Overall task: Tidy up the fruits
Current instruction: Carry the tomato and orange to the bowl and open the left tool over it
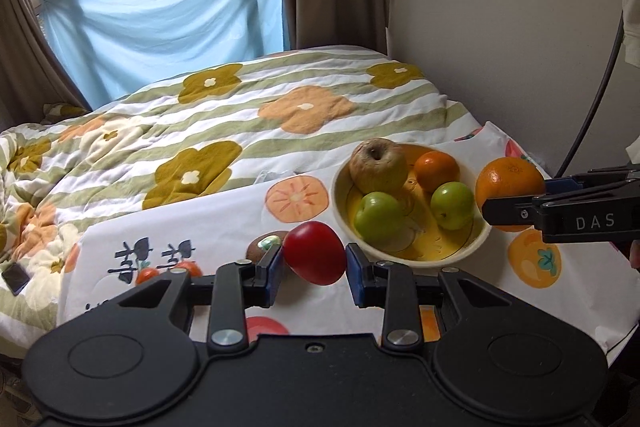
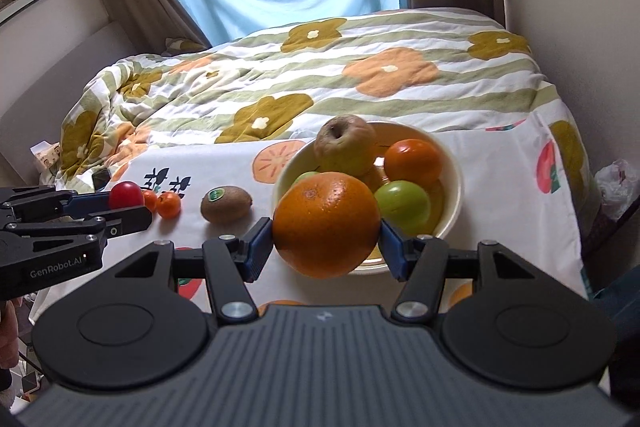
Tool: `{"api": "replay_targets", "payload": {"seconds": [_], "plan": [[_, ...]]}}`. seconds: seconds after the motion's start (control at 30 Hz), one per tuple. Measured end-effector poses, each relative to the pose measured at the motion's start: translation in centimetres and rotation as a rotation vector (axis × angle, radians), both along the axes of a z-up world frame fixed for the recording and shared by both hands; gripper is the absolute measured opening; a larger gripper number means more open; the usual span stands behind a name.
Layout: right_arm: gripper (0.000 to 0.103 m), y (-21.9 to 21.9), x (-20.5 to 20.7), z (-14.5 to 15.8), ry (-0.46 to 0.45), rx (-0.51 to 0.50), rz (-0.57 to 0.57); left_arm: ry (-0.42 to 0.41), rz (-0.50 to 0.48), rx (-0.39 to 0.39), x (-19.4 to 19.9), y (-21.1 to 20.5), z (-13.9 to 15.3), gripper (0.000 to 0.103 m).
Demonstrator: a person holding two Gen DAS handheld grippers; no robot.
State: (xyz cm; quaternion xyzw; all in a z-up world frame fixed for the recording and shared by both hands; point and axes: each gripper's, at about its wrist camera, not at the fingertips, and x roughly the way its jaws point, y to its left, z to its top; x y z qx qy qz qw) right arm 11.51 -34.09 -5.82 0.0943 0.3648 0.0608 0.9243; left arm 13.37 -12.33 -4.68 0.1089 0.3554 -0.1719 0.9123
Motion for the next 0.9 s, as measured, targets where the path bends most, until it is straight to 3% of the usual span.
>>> {"api": "replay_targets", "payload": {"seconds": [0.4, 0.8, 0.9], "plan": [[0.072, -7.3, 2.5, -0.9, 0.010, 0.000, -0.047, 0.025, -0.098, 0.025, 5.1, -8.7, -2.3, 0.037], [0.072, -10.4, 5.1, -3.0, 0.044, 0.025, -0.063, 0.081, -0.143, 0.089, 9.3, -13.0, -5.8, 0.037], [0.072, -10.6, 5.4, -3.3, 0.050, 0.026, -0.065, 0.088, -0.134, 0.110, 9.6, -13.4, -6.0, 0.046]]}}
